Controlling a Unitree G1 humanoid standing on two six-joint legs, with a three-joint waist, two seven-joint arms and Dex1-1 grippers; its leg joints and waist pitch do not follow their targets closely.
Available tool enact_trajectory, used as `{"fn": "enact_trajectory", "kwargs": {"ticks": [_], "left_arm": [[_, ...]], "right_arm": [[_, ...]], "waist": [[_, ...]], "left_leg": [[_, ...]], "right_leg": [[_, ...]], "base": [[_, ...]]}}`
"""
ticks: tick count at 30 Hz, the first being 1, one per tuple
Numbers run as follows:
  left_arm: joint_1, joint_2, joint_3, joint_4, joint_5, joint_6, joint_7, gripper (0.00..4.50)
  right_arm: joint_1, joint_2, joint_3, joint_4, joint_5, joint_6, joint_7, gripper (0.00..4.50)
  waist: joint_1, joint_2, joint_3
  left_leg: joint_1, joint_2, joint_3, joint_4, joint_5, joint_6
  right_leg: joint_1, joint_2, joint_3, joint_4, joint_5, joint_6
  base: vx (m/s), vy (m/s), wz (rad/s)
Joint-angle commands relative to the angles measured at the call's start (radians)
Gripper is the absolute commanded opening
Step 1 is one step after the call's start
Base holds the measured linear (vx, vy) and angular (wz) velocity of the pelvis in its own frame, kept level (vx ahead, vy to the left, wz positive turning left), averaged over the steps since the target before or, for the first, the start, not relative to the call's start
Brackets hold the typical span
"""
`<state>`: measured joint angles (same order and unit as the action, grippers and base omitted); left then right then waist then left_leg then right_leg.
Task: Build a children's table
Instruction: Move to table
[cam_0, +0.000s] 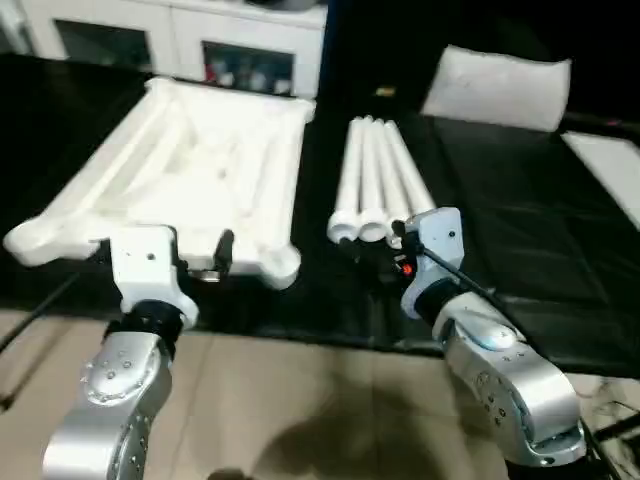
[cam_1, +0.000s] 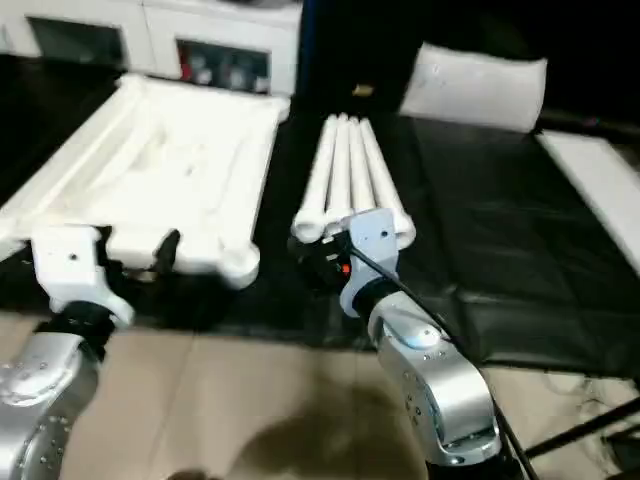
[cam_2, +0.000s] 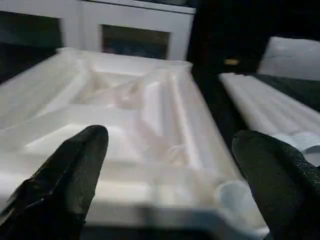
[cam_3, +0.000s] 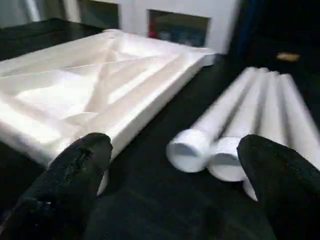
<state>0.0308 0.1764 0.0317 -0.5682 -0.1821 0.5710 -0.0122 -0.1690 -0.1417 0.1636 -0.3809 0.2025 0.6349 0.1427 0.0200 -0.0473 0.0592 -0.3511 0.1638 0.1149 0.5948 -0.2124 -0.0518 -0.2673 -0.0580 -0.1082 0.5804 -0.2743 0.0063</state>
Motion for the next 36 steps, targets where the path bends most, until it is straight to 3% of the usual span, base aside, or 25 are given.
{"fn": "enact_trajectory", "kwargs": {"ticks": [1, 4, 5, 6, 7, 8, 9, 10, 11, 12, 13, 14, 15, 16, 17, 18, 19, 20, 21, 22, 23, 24, 28, 31, 36], "left_arm": [[-0.008, 0.005, -0.031, -0.003, -0.005, 0.008, -0.022, 4.46], [-0.01, 0.009, -0.033, 0.0, -0.006, 0.002, -0.032, 4.46], [-0.019, 0.009, -0.026, 0.005, -0.007, 0.001, -0.033, 4.46], [-0.023, 0.006, -0.022, 0.007, -0.008, 0.001, -0.032, 4.46], [-0.03, 0.008, -0.019, 0.01, -0.005, 0.001, -0.032, 4.46], [-0.036, 0.012, -0.017, 0.012, -0.004, 0.0, -0.035, 4.46], [-0.037, 0.012, -0.015, 0.012, -0.004, 0.001, -0.038, 4.46], [-0.038, 0.014, -0.014, 0.011, -0.005, 0.003, -0.042, 4.46], [-0.041, 0.026, -0.019, 0.014, -0.003, 0.005, -0.055, 4.46], [-0.041, 0.026, -0.019, 0.014, -0.003, 0.005, -0.055, 4.46], [-0.046, 0.033, -0.024, 0.016, -0.001, 0.004, -0.063, 4.46], [-0.06, 0.038, -0.025, 0.023, 0.002, 0.007, -0.066, 4.46], [-0.075, 0.049, -0.025, 0.029, 0.012, 0.009, -0.068, 4.46], [-0.075, 0.049, -0.025, 0.029, 0.012, 0.009, -0.068, 4.46], [-0.085, 0.038, -0.006, 0.031, -0.006, 0.017, -0.067, 4.46], [-0.087, 0.032, 0.003, 0.031, -0.016, 0.02, -0.065, 4.46], [-0.089, 0.038, 0.007, 0.035, -0.016, 0.018, -0.071, 4.46], [-0.089, 0.044, 0.009, 0.036, -0.013, 0.016, -0.075, 4.46], [-0.082, 0.075, 0.002, 0.034, -0.028, 0.002, -0.13, 4.46], [-0.082, 0.075, 0.002, 0.034, -0.028, 0.002, -0.13, 4.46], [-0.08, 0.12, 0.008, 0.04, -0.053, 0.028, -0.187, 4.46], [-0.078, 0.141, 0.009, 0.044, -0.061, 0.034, -0.212, 4.46], [-0.063, 0.288, 0.035, 0.084, -0.116, 0.06, -0.393, 4.46], [-0.055, 0.356, 0.027, 0.107, -0.125, 0.05, -0.486, 4.46], [-0.049, 0.475, -0.019, 0.201, -0.074, -0.064, -0.625, 3.92]], "right_arm": [[-0.004, -0.01, -0.02, -0.004, -0.012, -0.01, -0.008, 4.5], [0.004, -0.013, -0.022, -0.01, -0.019, -0.01, -0.011, 4.5], [0.009, -0.006, -0.031, -0.016, -0.015, -0.004, -0.016, 4.5], [0.01, -0.004, -0.034, -0.017, -0.012, -0.003, -0.017, 4.5], [0.011, -0.005, -0.034, -0.02, -0.01, -0.002, -0.014, 4.5], [0.012, -0.007, -0.028, -0.025, -0.011, -0.004, -0.011, 4.5], [0.011, -0.009, -0.022, -0.027, -0.016, -0.007, -0.008, 4.5], [0.01, -0.007, -0.017, -0.029, -0.017, -0.008, -0.006, 4.5], [0.01, -0.005, -0.009, -0.03, -0.019, -0.01, -0.004, 4.5], [0.01, -0.005, -0.009, -0.03, -0.019, -0.01, -0.004, 4.5], [0.011, -0.005, -0.005, -0.031, -0.018, -0.011, -0.001, 4.5], [0.014, -0.006, 0.0, -0.029, -0.017, -0.01, 0.005, 4.5], [0.013, -0.007, 0.003, -0.024, -0.016, -0.013, 0.012, 4.5], [0.013, -0.007, 0.003, -0.024, -0.016, -0.013, 0.012, 4.5], [0.008, -0.01, 0.01, -0.017, -0.02, -0.018, 0.027, 4.5], [0.006, -0.012, 0.012, -0.016, -0.02, -0.02, 0.032, 4.5], [-0.002, -0.014, 0.014, -0.009, -0.015, -0.023, 0.04, 4.5], [-0.007, -0.014, 0.015, -0.005, -0.01, -0.026, 0.045, 4.5], [-0.021, -0.02, 0.015, 0.001, -0.01, -0.034, 0.06, 4.5], [-0.021, -0.02, 0.015, 0.001, -0.01, -0.034, 0.06, 4.5], [-0.035, -0.021, 0.009, 0.002, 0.015, -0.025, 0.088, 4.5], [-0.039, -0.024, 0.009, 0.002, 0.022, -0.022, 0.098, 4.5], [-0.048, -0.063, 0.016, 0.009, 0.041, -0.012, 0.167, 4.5], [-0.048, -0.093, 0.022, 0.013, 0.051, -0.01, 0.208, 4.5], [-0.041, -0.154, 0.047, 0.008, 0.076, -0.009, 0.306, 4.5]], "waist": [[0.01, 0.027, -0.057], [0.011, 0.023, -0.079], [-0.004, 0.051, -0.09], [-0.021, 0.034, -0.078], [-0.026, 0.036, -0.072], [-0.022, 0.007, -0.059], [-0.014, 0.015, -0.052], [0.02, -0.007, -0.051], [0.047, 0.003, -0.068], [0.046, -0.021, -0.085], [0.053, -0.015, -0.081], [0.044, 0.017, -0.078], [0.029, 0.068, -0.068], [0.002, 0.083, -0.097], [-0.017, 0.073, -0.11], [0.0, 0.075, -0.105], [0.013, 0.066, -0.101], [0.022, 0.039, -0.101], [0.027, 0.02, -0.096], [0.029, 0.001, -0.081], [0.034, 0.0, -0.085], [0.037, -0.002, -0.087], [0.02, 0.027, -0.048], [0.014, 0.034, -0.043], [0.017, 0.037, -0.045]], "left_leg": [[-0.017, 0.035, 0.01, -0.085, -0.251, 0.02], [-0.019, 0.022, 0.013, -0.063, -0.003, 0.095], [0.084, 0.062, 0.013, -0.072, 0.04, 0.074], [0.131, 0.109, -0.021, -0.084, 0.051, 0.07], [0.211, 0.184, -0.044, -0.09, 0.039, 0.079], [0.141, 0.164, -0.079, -0.105, 0.027, 0.2], [0.106, 0.103, -0.02, -0.081, -0.012, 0.221], [0.012, -0.029, 0.067, 0.011, -0.107, 0.207], [-0.087, 0.004, 0.011, 0.099, -0.074, 0.156], [-0.121, -0.006, 0.006, 0.113, -0.045, 0.138], [-0.136, -0.012, -0.004, 0.083, 0.026, 0.11], [-0.091, 0.011, -0.007, 0.005, 0.113, 0.108], [-0.034, 0.04, -0.041, -0.052, 0.188, 0.162], [0.077, 0.091, -0.109, -0.02, 0.342, 0.282], [0.153, 0.175, -0.184, -0.008, 0.578, 0.449], [0.137, 0.163, -0.173, 0.022, 0.784, 0.452], [0.088, 0.125, -0.108, 0.034, 1.1, 0.37], [0.036, 0.051, -0.05, 0.034, 1.092, 0.253], [0.01, 0.009, -0.013, 0.035, 0.9, 0.193], [-0.015, -0.026, -0.001, 0.025, 0.532, 0.115], [-0.026, -0.005, -0.004, -0.008, 0.225, 0.055], [-0.017, 0.002, -0.003, -0.019, 0.115, 0.033], [-0.006, 0.027, -0.004, -0.07, -0.327, -0.072], [0.003, 0.03, -0.014, -0.075, -0.467, -0.096], [-0.005, 0.032, -0.013, -0.079, -0.436, -0.074]], "right_leg": [[0.054, -0.091, 0.069, -0.093, -0.142, -0.121], [0.073, -0.051, 0.057, -0.068, 0.053, -0.08], [0.008, -0.014, 0.066, -0.023, 0.106, -0.066], [-0.049, -0.005, 0.058, 0.014, 0.066, -0.056], [-0.139, -0.041, 0.063, 0.055, -0.056, -0.044], [-0.114, -0.069, 0.071, 0.077, -0.023, -0.015], [-0.083, -0.079, 0.082, 0.013, 0.006, -0.031], [0.022, -0.124, 0.174, -0.051, 0.09, -0.098], [0.119, -0.219, 0.231, -0.076, 0.085, -0.169], [0.143, -0.185, 0.219, -0.057, 0.192, -0.174], [0.131, -0.126, 0.173, -0.03, 0.403, -0.165], [0.09, -0.063, 0.096, -0.022, 0.368, -0.153], [0.053, 0.006, 0.031, 0.003, 0.216, -0.088], [-0.046, 0.034, 0.016, 0.1, 0.168, -0.048], [-0.146, -0.022, 0.053, 0.14, -0.035, 0.007], [-0.157, -0.034, 0.069, 0.14, 0.004, 0.037], [-0.16, -0.04, 0.082, 0.123, 0.187, 0.089], [-0.131, -0.037, 0.099, 0.047, 0.35, 0.089], [-0.122, -0.043, 0.112, 0.0, 0.417, 0.071], [-0.104, -0.074, 0.138, 0.006, 0.498, 0.021], [-0.067, -0.089, 0.138, 0.003, 0.409, -0.013], [-0.065, -0.084, 0.134, -0.003, 0.335, -0.032], [-0.093, -0.059, 0.125, -0.035, -0.215, -0.093], [-0.106, -0.066, 0.125, -0.057, -0.463, -0.052], [-0.108, -0.065, 0.129, -0.051, -0.388, -0.071]], "base": [[0.117, -0.001, -0.08], [0.12, 0.016, -0.04], [0.196, 0.019, -0.06], [0.212, -0.013, -0.27], [0.212, -0.013, -0.27], [0.132, -0.06, -0.47], [0.128, -0.062, -0.13], [0.128, -0.062, -0.13], [0.152, -0.037, 0.05], [0.143, -0.014, -0.15], [0.143, -0.014, -0.15], [0.136, 0.008, -0.08], [0.163, 0.02, -0.03], [0.163, 0.02, -0.03], [0.171, 0.007, -0.02], [0.0, 0.0, 0.0], [0.0, 0.0, 0.0], [-0.185, 0.076, 0.14], [-0.169, 0.034, 0.13], [-0.169, 0.034, 0.13], [-0.075, -0.031, 0.05], [-0.077, -0.063, -0.03], [-0.089, -0.058, -0.02], [-0.087, -0.025, -0.02], [-0.038, -0.004, 0.0]]}}
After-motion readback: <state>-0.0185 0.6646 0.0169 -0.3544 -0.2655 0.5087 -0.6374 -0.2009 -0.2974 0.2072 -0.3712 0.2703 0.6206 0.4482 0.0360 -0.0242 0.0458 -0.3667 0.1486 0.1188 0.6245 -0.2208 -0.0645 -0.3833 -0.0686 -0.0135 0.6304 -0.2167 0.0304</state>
